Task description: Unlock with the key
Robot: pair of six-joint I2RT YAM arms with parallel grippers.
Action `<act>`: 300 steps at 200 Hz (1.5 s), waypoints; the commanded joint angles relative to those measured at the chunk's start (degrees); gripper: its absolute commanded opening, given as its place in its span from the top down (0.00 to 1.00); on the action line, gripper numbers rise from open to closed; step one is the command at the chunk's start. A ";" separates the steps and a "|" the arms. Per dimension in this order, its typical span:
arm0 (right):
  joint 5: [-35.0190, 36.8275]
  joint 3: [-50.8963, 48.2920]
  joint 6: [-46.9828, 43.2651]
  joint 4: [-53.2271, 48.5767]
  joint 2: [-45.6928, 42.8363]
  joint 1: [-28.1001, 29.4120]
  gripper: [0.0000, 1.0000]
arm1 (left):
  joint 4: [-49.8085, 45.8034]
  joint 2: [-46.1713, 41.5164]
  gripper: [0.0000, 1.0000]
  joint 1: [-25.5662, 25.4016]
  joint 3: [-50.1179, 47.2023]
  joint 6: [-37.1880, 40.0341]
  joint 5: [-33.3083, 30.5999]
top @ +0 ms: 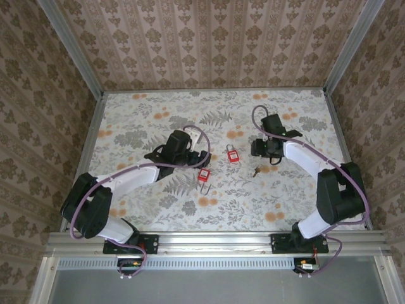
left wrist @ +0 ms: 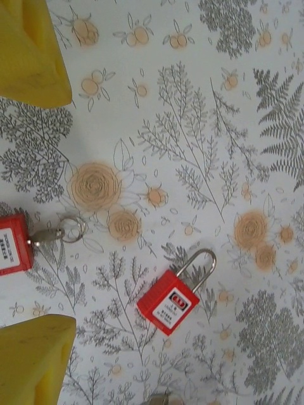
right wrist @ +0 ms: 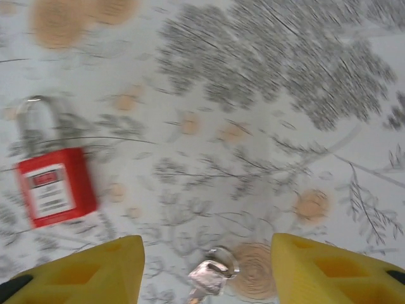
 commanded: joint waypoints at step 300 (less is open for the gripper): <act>-16.75 -8.84 4.05 7.30 -4.32 -2.55 0.88 | 1.43 -0.59 0.16 -3.58 0.50 0.37 5.89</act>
